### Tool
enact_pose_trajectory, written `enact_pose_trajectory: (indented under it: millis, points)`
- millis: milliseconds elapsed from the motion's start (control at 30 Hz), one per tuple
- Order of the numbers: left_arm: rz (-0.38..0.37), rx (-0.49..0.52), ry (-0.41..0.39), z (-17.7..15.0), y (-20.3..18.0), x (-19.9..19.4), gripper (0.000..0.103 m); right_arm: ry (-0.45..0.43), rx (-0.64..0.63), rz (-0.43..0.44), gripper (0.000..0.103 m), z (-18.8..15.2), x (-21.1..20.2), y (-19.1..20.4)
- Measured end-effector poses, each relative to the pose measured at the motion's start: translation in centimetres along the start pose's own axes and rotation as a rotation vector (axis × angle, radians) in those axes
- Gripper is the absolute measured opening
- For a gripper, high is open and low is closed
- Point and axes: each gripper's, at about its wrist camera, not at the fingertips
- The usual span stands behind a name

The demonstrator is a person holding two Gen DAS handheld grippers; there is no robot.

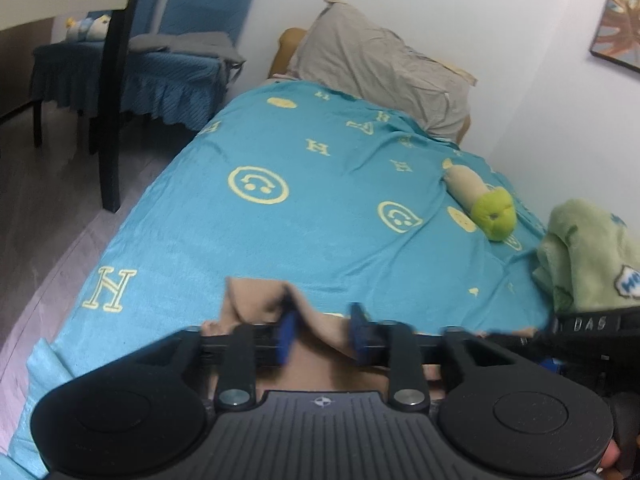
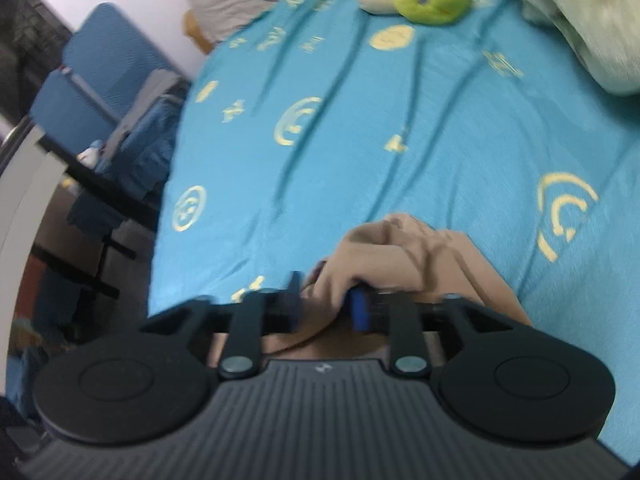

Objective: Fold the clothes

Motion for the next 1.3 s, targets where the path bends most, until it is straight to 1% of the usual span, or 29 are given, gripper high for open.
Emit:
enact_pose_trajectory:
  millis: [33,67,100,200,267,333,367,400,433,500,567,633,700,767,833,900,1000,1133,1200,1300]
  points:
    - [-0.003,0.011,-0.006,0.0,-0.2,-0.3,0.049,-0.017,-0.02,0.017,0.08,-0.1,-0.4,0.3]
    - [-0.005,0.021,-0.011,0.0,-0.4,-0.5,0.058,-0.037,-0.04,0.028,0.093,-0.2,-0.7,0.7]
    - [-0.002,0.037,-0.015,0.0,-0.6,-0.7,0.066,-0.055,-0.063,0.034,0.091,-0.3,-1.0,1.0]
    - [0.015,0.095,-0.021,-0.3,-1.3,-1.0,0.077,-0.097,-0.148,0.03,0.091,-0.5,-1.5,1.9]
    - [0.034,0.134,-0.015,-0.7,-1.8,-0.8,0.079,-0.128,-0.178,0.014,0.091,-0.6,-1.3,1.8]
    - [0.063,0.173,-0.003,-1.2,-2.2,-0.2,0.079,-0.128,-0.196,-0.021,0.088,-0.6,-0.4,1.5]
    - [0.077,0.192,0.0,-1.4,-2.4,0.1,0.08,-0.118,-0.211,-0.042,0.07,-0.4,0.3,1.3]
    - [0.09,0.211,0.004,-1.6,-2.5,0.4,0.08,-0.11,-0.224,-0.067,0.063,-0.4,0.9,1.1]
    - [0.097,0.227,0.003,-1.8,-2.7,0.4,0.08,-0.106,-0.229,-0.089,0.064,-0.3,1.5,0.9]
    - [0.108,0.256,0.0,-1.9,-3.1,0.4,0.081,-0.099,-0.221,-0.09,0.063,-0.4,2.0,0.6]
    - [0.119,0.266,-0.001,-2.0,-3.5,0.0,0.081,-0.11,-0.232,-0.092,0.064,-0.6,1.5,0.8]
    - [0.138,0.26,0.004,-2.0,-3.7,-0.9,0.081,-0.132,-0.247,-0.085,0.064,-1.2,0.1,1.2]
    - [0.143,0.262,-0.015,-2.4,-4.0,-2.6,0.083,-0.14,-0.244,-0.071,0.064,-1.9,-1.3,1.4]
    - [0.145,0.268,-0.031,-2.9,-4.4,-4.3,0.086,-0.123,-0.235,-0.084,0.064,-2.8,-2.5,1.4]
    - [0.151,0.271,-0.031,-3.7,-4.7,-5.7,0.086,-0.1,-0.243,-0.1,0.064,-3.7,-3.5,1.3]
    - [0.149,0.257,-0.014,-4.5,-4.6,-6.6,0.086,-0.089,-0.266,-0.13,0.064,-4.6,-4.3,1.3]
    - [0.163,0.265,0.05,-5.8,-4.5,-6.4,0.086,-0.066,-0.281,-0.15,0.063,-5.6,-4.8,1.1]
    - [0.179,0.263,0.132,-6.9,-3.8,-4.7,0.088,0.017,-0.263,-0.167,0.063,-6.4,-2.8,0.4]
    - [0.165,0.229,0.133,-6.8,-3.4,-5.1,0.088,0.032,-0.235,-0.161,0.064,-6.4,-2.3,0.0]
    - [0.166,0.139,0.142,-6.3,-2.5,-6.5,0.088,0.031,-0.209,-0.147,0.064,-6.3,-2.5,-0.3]
Point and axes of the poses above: each gripper's, at about its wrist camera, not at the fingertips, and x roughly the way its jaws point, y to its left, z to its top, and after that the axes turned 2 degrees about y, right-handed
